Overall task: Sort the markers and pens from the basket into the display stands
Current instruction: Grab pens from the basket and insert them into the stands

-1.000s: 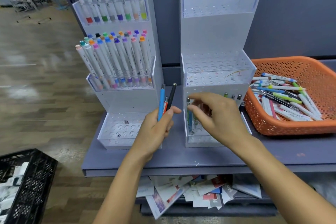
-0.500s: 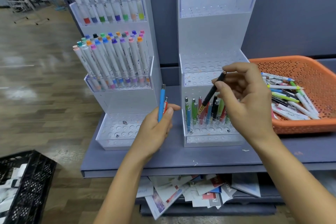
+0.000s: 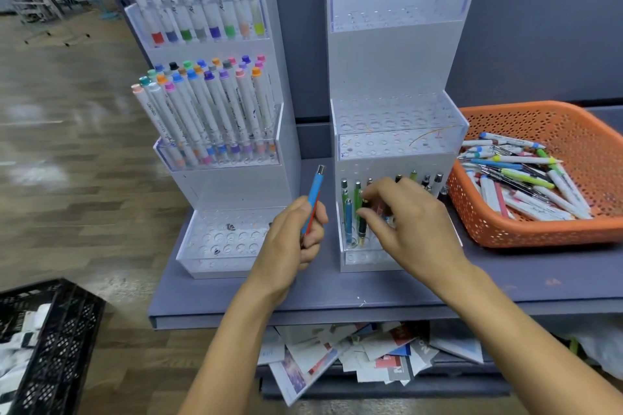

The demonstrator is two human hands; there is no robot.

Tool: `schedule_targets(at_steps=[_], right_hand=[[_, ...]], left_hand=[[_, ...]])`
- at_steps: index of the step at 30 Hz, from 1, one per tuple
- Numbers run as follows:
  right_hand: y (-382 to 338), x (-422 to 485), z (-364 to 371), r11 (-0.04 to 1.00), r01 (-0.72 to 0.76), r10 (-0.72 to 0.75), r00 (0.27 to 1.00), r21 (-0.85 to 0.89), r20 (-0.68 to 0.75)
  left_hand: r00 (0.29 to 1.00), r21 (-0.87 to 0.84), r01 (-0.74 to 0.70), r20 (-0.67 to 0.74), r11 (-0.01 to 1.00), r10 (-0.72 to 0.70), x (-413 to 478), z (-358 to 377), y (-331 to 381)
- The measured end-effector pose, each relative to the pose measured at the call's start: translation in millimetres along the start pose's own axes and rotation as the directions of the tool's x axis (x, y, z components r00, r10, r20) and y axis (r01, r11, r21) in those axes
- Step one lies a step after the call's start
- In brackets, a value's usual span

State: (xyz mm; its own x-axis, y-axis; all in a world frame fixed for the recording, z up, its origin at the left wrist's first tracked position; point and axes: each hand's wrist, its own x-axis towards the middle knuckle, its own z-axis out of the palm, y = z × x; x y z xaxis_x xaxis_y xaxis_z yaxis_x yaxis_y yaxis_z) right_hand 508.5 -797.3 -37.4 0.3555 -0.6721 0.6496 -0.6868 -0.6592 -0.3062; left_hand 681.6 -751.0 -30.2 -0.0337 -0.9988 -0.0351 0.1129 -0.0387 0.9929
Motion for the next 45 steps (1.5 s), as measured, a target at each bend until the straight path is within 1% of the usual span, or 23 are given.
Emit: schedule_targets(at_steps=[2,4,6,8,10,12,14,15,16,17,19,21,23,27,30,34,35,37,38,39,40,42,45], right_hand=[[1.5,1.5,-2.1,0.999,-0.038,0.038,0.999,0.037,0.000],[-2.3,4.0,-7.7,0.981,-0.106,0.110,0.994,0.159,-0.017],[-11.3,7.1,-15.5,0.897,-0.206,0.225,0.974,0.390,-0.004],[-19.0,10.6,-21.6,0.767,-0.272,0.282,0.956,0.581,0.076],[-22.2,12.8,-25.0,0.692,-0.287,0.284,0.952,0.662,0.116],[-22.6,14.7,-28.4,0.629,-0.297,0.301,0.945,0.718,0.128],[-20.8,16.2,-34.1,0.566,-0.280,0.347,0.934,0.775,0.084],[-18.3,17.2,-38.4,0.545,-0.253,0.377,0.925,0.800,0.035],[-15.1,18.4,-43.3,0.546,-0.216,0.399,0.917,0.809,-0.024],[-11.4,19.5,-48.0,0.575,-0.181,0.400,0.913,0.798,-0.082],[-4.5,19.9,-52.9,0.675,-0.146,0.359,0.922,0.724,-0.148],[1.4,15.4,-48.3,0.799,-0.142,0.285,0.945,0.584,-0.161],[3.0,9.2,-37.5,0.901,-0.133,0.212,0.965,0.414,-0.152],[5.7,0.8,-19.0,0.960,-0.099,0.134,0.984,0.263,-0.121],[8.7,-2.3,-11.2,0.975,-0.078,0.093,0.994,0.207,-0.064],[13.8,-8.1,-4.4,0.988,-0.065,0.058,0.997,0.138,0.053],[14.4,-8.8,-3.8,0.990,-0.063,0.055,0.996,0.125,0.067],[13.4,-8.2,-6.5,0.989,-0.068,0.064,0.997,0.128,0.036],[10.4,-6.8,-10.0,0.983,-0.091,0.092,0.996,0.162,0.001],[5.5,-5.1,-15.1,0.963,-0.130,0.140,0.990,0.236,-0.025],[0.3,-3.0,-20.5,0.924,-0.172,0.193,0.981,0.341,-0.028],[-8.3,0.0,-28.5,0.819,-0.228,0.255,0.967,0.526,0.022],[-13.0,2.7,-33.5,0.755,-0.232,0.258,0.965,0.613,0.048]], left_hand=[[1.000,0.000,-0.018,0.007,1.000,0.018,-1.0,0.3,-1.0],[0.998,0.008,-0.042,0.039,0.999,0.042,-2.2,1.2,-0.9],[0.991,0.029,-0.086,0.109,0.996,0.082,-3.2,4.6,0.1],[0.975,0.070,-0.139,0.186,0.988,0.124,-3.2,9.4,0.7],[0.963,0.143,-0.177,0.230,0.974,0.142,-2.0,13.4,0.4],[0.963,0.218,-0.195,0.227,0.956,0.145,-0.4,15.4,-0.8],[0.973,0.269,-0.184,0.185,0.946,0.137,1.0,14.7,-1.9],[0.979,0.285,-0.174,0.150,0.943,0.135,1.7,13.3,-3.0],[0.984,0.304,-0.168,0.108,0.938,0.142,2.7,11.0,-4.4],[0.986,0.323,-0.166,0.066,0.932,0.153,3.5,8.2,-5.9],[0.987,0.327,-0.151,-0.002,0.933,0.161,4.8,2.9,-8.8],[0.988,0.307,-0.136,-0.031,0.942,0.153,6.1,0.5,-11.5],[0.989,0.292,-0.131,-0.020,0.947,0.143,6.5,2.5,-12.6],[0.992,0.288,-0.129,0.025,0.949,0.128,6.3,7.7,-13.5],[0.991,0.285,-0.133,0.050,0.949,0.124,5.6,9.0,-13.3],[0.990,0.292,-0.143,0.060,0.946,0.131,5.4,10.9,-13.2],[0.990,0.292,-0.143,0.061,0.946,0.131,5.5,11.6,-13.2],[0.989,0.281,-0.148,0.066,0.948,0.135,5.1,13.1,-12.4],[0.987,0.280,-0.160,0.070,0.947,0.146,4.6,13.9,-11.5],[0.983,0.286,-0.180,0.079,0.941,0.164,4.0,15.1,-10.2],[0.978,0.293,-0.204,0.094,0.934,0.184,3.3,17.0,-9.2],[0.968,0.289,-0.242,0.134,0.926,0.212,2.3,22.9,-7.8],[0.957,0.288,-0.279,0.168,0.916,0.238,1.2,33.3,-5.2]])
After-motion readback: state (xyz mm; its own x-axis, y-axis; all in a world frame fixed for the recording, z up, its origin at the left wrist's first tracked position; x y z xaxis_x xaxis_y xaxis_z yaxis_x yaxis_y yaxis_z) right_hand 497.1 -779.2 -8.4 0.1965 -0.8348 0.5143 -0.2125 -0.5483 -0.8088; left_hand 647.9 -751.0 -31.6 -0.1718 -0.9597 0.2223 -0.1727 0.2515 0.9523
